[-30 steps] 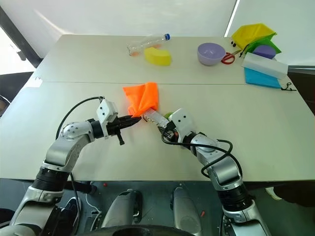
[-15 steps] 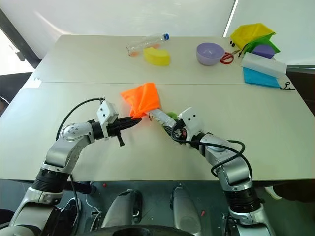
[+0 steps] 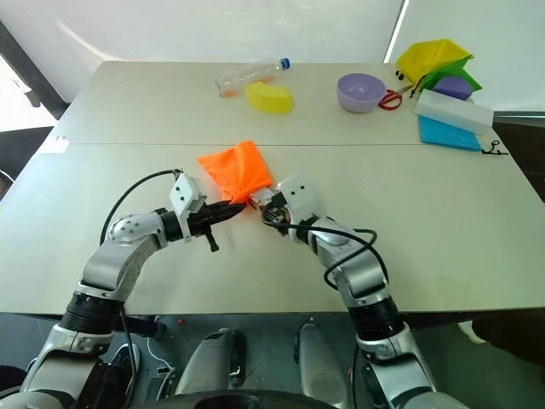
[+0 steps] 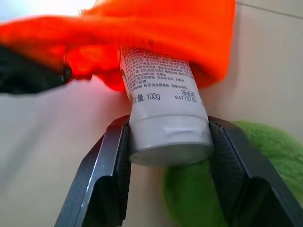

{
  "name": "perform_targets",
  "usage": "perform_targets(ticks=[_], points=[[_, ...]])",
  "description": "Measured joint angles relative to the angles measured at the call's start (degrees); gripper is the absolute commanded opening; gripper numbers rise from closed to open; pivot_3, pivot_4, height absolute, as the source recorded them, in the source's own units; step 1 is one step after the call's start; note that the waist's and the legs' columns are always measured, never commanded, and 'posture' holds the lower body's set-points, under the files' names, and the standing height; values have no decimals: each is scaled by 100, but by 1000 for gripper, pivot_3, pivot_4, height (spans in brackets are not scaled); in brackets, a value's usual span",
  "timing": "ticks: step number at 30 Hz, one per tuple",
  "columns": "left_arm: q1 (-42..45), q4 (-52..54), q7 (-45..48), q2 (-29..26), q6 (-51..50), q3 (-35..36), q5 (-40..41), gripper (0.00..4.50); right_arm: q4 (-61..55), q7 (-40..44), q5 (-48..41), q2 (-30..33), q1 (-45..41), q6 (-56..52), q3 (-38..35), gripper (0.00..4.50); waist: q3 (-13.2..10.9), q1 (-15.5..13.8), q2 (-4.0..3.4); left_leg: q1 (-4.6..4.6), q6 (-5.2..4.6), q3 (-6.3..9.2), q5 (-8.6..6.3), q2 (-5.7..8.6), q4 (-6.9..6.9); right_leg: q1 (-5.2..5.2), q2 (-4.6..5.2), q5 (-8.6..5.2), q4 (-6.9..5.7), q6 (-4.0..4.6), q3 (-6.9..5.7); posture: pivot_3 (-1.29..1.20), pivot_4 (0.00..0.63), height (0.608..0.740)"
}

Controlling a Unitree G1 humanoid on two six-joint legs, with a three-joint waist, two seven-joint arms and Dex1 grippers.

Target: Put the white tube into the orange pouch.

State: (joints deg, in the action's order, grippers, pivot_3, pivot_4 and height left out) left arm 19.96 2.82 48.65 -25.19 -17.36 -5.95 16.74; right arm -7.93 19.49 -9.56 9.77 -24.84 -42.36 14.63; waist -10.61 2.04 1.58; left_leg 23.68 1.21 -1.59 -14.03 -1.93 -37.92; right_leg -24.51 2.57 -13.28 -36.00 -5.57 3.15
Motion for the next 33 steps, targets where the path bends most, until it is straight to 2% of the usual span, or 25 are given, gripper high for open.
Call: perform_targets(ticks=[8, 17, 25, 30, 31, 33], points=[[-8, -59, -143, 12, 82, 13, -100, 0, 621, 154, 259, -155, -406, 64, 391, 1767, 0, 43, 0, 1, 0, -1, 0, 3, 1, 1, 5, 0, 1, -1, 1, 0, 150, 740], [-75, -42, -195, 58, 90, 13, -117, 0, 1119, -71, 238, -758, -676, -35, 149, 1767, 0, 55, 0, 0, 0, 1, 0, -1, 2, -1, 2, 1, -3, -2, 0, 0, 150, 740], [-140, 38, -258, 41, 91, 20, -116, 0, 1296, 88, 264, -818, -714, 115, 126, 1767, 0, 69, 0, -2, 0, 6, 0, -2, 3, -1, 3, 1, -3, -1, 0, 0, 150, 740], [-162, 141, -261, 35, 91, 64, -114, 0, 1316, 273, 263, -807, -712, 209, 185, 4241, 0, 65, 0, -3, 0, 9, 0, -2, 5, -2, 3, 1, -3, -1, 0, 0, 150, 740], [-171, 161, -259, 28, 91, 61, -115, 0, 1292, 335, 262, -786, -707, 209, 222, 4463, 0, 62, 0, -3, 0, 11, 0, -2, 5, -2, 5, 1, -3, -1, 0, 0, 150, 740], [-223, 169, -242, 9, 74, 49, -115, 0, 1109, 516, 262, -588, -626, 203, 343, 4463, -1, 59, -1, -2, 0, 12, 0, -1, 5, -2, 9, 1, -1, -1, 1, 0, 150, 740]])
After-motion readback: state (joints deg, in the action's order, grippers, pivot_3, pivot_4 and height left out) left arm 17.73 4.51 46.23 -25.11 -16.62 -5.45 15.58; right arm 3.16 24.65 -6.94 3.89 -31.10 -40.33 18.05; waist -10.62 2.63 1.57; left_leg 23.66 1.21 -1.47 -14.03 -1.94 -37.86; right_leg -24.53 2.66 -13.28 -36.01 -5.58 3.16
